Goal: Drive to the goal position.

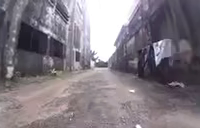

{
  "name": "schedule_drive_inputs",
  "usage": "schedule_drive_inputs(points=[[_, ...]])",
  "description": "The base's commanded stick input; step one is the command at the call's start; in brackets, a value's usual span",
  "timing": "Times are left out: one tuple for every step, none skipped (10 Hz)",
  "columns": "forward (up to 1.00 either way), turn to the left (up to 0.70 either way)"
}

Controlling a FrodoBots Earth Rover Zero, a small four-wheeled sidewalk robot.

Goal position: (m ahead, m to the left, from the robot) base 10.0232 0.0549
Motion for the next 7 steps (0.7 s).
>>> schedule_drive_inputs(points=[[0.30, 0.00], [0.30, 0.00], [0.30, 0.00], [0.30, 0.00], [0.30, 0.00], [0.30, 0.00], [0.30, 0.00]])
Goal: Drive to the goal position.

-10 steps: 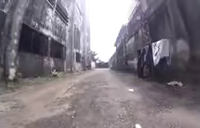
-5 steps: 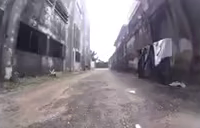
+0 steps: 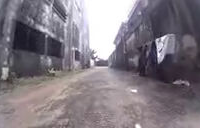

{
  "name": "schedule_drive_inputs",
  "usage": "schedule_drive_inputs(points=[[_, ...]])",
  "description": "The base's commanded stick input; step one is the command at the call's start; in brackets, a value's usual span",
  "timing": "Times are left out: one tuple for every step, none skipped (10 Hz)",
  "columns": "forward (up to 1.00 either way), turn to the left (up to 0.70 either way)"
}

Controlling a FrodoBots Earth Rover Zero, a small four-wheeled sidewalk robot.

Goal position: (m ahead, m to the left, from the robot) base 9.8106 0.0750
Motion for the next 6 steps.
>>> schedule_drive_inputs(points=[[0.30, 0.00], [0.30, 0.00], [0.30, 0.00], [0.30, 0.00], [0.30, 0.00], [0.30, 0.00]])
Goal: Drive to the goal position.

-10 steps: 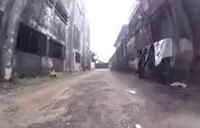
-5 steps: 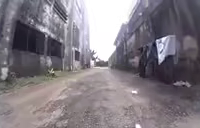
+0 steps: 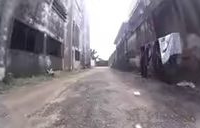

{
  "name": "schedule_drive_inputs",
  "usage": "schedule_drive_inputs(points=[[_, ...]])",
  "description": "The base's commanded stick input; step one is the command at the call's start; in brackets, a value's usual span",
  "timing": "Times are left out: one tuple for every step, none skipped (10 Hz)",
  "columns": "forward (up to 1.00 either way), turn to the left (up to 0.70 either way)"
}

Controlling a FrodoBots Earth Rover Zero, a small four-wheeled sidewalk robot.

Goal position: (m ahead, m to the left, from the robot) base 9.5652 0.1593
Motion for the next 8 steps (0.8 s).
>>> schedule_drive_inputs(points=[[0.30, 0.00], [0.30, 0.00], [0.30, 0.00], [0.30, 0.00], [0.30, 0.00], [0.30, 0.00], [0.30, 0.00], [0.30, 0.00]])
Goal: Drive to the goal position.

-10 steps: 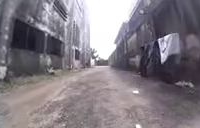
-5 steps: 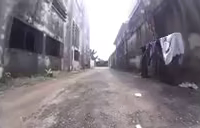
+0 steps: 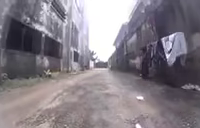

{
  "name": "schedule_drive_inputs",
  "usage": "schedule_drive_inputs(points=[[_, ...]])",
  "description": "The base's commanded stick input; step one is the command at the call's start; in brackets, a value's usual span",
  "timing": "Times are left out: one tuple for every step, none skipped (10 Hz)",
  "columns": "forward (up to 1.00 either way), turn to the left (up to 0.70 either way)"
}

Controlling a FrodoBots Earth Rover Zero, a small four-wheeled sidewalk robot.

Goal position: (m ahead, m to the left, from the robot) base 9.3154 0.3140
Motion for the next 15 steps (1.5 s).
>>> schedule_drive_inputs(points=[[0.30, 0.00], [0.30, 0.00], [0.30, 0.00], [0.30, 0.00], [0.30, 0.00], [0.30, 0.00], [0.30, 0.00], [0.30, 0.00], [0.30, 0.00], [0.30, 0.00], [0.30, 0.00], [0.30, 0.00], [0.30, 0.00], [0.30, 0.00], [0.30, 0.00]])
